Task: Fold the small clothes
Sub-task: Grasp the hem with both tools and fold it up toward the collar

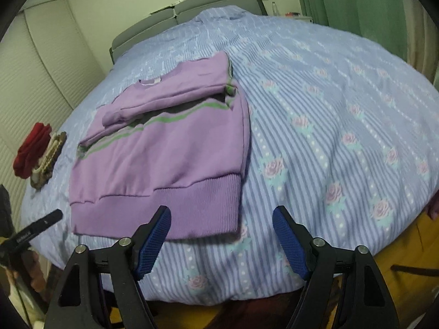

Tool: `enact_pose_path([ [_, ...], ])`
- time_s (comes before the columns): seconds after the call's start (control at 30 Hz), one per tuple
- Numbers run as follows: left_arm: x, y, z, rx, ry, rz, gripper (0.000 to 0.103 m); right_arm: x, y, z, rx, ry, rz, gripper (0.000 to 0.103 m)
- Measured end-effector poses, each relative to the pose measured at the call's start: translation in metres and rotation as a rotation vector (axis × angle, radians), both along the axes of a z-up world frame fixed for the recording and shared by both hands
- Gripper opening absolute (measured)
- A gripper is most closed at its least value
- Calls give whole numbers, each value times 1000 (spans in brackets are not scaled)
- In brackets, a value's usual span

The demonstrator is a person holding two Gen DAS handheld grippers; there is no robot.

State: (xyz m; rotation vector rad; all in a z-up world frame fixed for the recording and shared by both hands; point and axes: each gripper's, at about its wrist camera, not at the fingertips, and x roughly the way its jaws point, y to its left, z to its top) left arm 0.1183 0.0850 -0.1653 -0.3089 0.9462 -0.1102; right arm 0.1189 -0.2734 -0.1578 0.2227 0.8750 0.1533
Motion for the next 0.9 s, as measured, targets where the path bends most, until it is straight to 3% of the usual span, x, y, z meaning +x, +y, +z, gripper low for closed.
enact_pose_path([
  [0.13,7,-1,-16,-60,50,-21,67,1,1,-4,15,3,11,69],
  [0.23,10,-1,-22,-80,53,-30,66,6,3,-10,35,22,30,62],
  [0.43,23,0,-24,-131,49,-64,67,20,5,-30,75,79,53,60],
  [0.77,52,-6,-21,-159,15,-121,66,38,10,-38,73,72,66,60],
  [0.83,50,-5,-20,-157,11,-126,63,38,10,-38,67,71,69,53],
  [0.9,41,-4,-20,-151,9,-133,52,36,9,-36,64,69,78,44],
])
